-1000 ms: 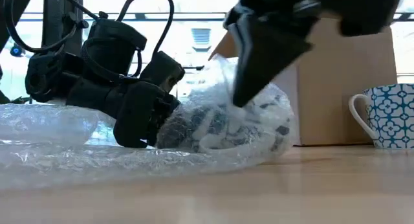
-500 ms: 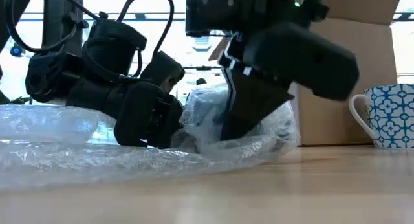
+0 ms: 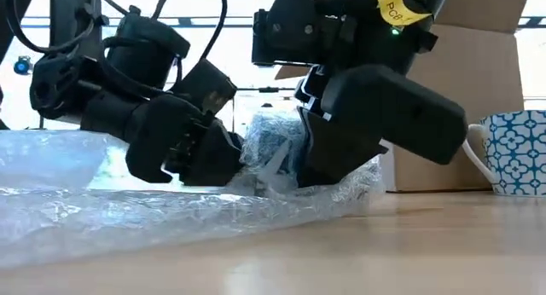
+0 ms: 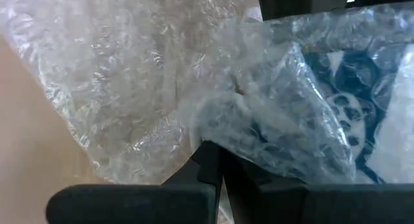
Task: Wrap mug
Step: Wrap the blue mug with the right bubble wrap
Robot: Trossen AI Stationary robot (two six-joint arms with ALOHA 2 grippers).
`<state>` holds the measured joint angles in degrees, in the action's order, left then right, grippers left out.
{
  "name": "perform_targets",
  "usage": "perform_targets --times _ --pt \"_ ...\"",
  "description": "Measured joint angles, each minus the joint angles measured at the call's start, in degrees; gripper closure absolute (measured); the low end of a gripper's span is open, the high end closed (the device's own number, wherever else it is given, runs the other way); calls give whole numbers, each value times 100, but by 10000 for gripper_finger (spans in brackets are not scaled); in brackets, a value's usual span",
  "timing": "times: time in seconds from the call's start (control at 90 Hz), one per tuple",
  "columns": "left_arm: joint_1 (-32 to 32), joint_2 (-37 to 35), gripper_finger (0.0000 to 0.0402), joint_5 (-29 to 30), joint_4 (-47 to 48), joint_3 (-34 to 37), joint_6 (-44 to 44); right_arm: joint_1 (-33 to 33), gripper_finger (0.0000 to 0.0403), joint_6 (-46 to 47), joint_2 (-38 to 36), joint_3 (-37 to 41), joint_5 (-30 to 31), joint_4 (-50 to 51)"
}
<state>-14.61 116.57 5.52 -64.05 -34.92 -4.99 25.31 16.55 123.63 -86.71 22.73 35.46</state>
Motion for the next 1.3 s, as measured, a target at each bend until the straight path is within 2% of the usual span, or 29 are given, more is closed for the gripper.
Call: perform_targets --times 0.222,0.356,0.544,0.744,0.922,1.3 --pt "-2 129 291 12 -57 -148 -6 -158 402 879 2 0 -349 42" --pt "-2 232 299 35 -77 -239 -60 -243 402 2038 5 -91 -610 135" --pt "-13 260 303 35 -17 -281 -197 -348 402 4314 -2 -199 -953 367" --pt "-13 260 303 15 6 -288 -323 -414 403 5289 -2 -210 -988 371" --pt "-13 260 303 24 20 -283 -392 -460 403 5061 -5 -197 -1069 341" --pt "-24 251 303 133 228 -291 -395 -390 402 2502 -80 -630 -1145 871"
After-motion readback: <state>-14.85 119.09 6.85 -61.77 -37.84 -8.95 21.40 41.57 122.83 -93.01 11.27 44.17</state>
